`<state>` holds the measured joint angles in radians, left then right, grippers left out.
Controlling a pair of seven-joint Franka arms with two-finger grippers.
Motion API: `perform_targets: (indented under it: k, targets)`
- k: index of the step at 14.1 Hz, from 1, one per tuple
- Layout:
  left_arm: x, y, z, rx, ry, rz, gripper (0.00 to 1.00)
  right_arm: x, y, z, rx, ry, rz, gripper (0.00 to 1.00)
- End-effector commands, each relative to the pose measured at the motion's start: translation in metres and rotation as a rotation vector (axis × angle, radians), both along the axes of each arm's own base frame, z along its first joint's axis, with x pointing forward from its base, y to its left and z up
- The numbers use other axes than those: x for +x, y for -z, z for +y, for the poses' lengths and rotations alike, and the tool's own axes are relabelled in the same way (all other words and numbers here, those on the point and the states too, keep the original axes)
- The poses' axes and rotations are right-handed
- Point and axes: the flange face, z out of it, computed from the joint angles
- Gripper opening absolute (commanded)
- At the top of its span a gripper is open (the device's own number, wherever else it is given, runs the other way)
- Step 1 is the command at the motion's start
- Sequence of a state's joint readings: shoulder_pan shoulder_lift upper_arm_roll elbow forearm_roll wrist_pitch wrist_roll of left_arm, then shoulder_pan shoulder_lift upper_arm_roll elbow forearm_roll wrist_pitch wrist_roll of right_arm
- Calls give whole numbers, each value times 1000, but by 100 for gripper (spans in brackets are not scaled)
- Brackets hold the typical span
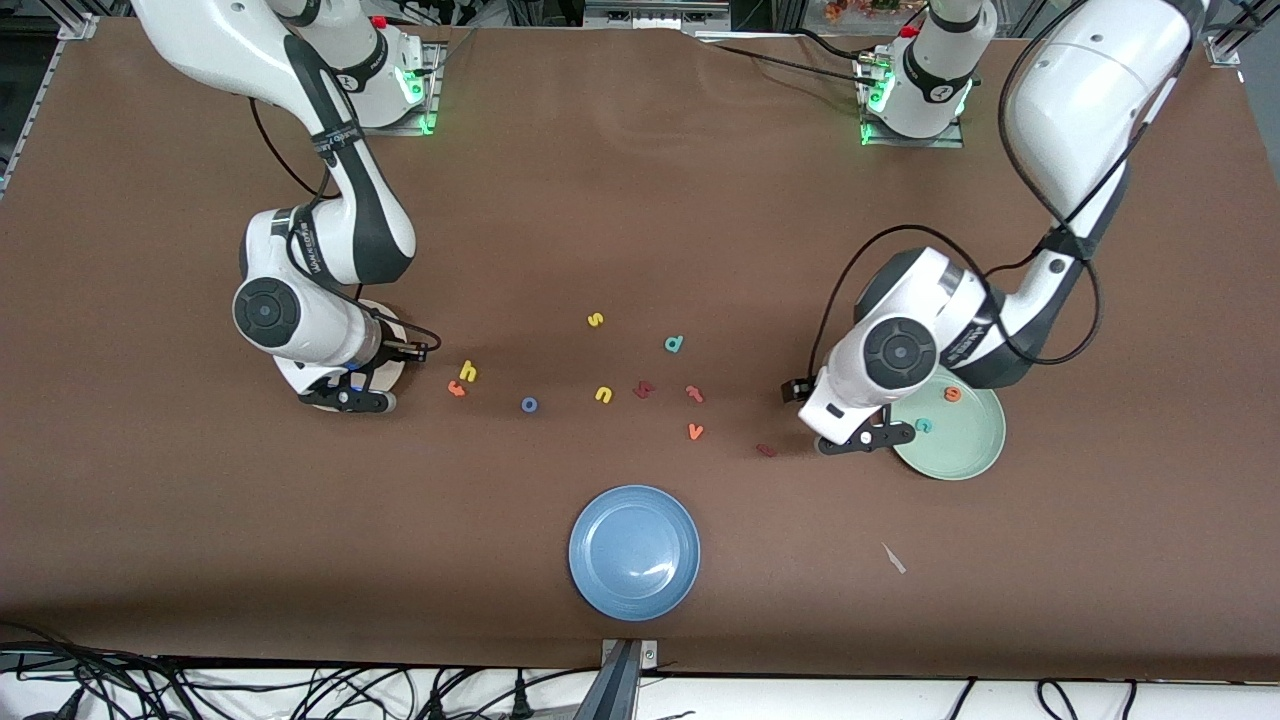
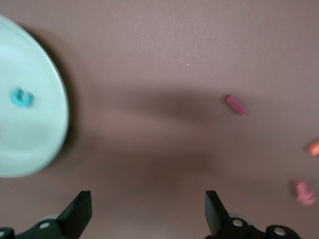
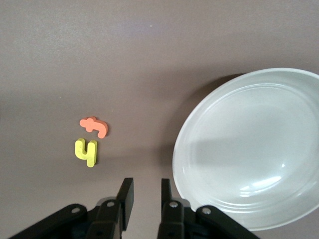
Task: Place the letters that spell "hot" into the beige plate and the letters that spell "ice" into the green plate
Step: 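Grasp the dark red letter with the left gripper while the right gripper lifts the h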
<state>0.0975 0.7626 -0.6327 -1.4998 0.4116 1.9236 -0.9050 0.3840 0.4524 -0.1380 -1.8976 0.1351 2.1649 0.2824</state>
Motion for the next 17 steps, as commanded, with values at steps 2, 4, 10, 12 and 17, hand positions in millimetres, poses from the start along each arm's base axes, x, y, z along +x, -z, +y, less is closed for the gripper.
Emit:
perform_targets:
  k: [2, 4, 10, 12, 17]
  targets:
    - [25, 9, -37, -22, -295, -12, 100, -2, -1, 8, 13, 14, -11, 35]
    - [37, 16, -54, -34, -375, -27, 100, -2, 3, 21, 7, 63, -30, 56]
    - [58, 65, -48, -33, -475, -150, 97, -6, 28, 65, 27, 206, -108, 98]
    - [59, 72, -50, -48, -505, -159, 72, -8, 44, 76, 30, 219, -132, 98]
    - [49, 88, -52, -25, -523, -134, 49, -14, 60, 75, 19, 222, -121, 94]
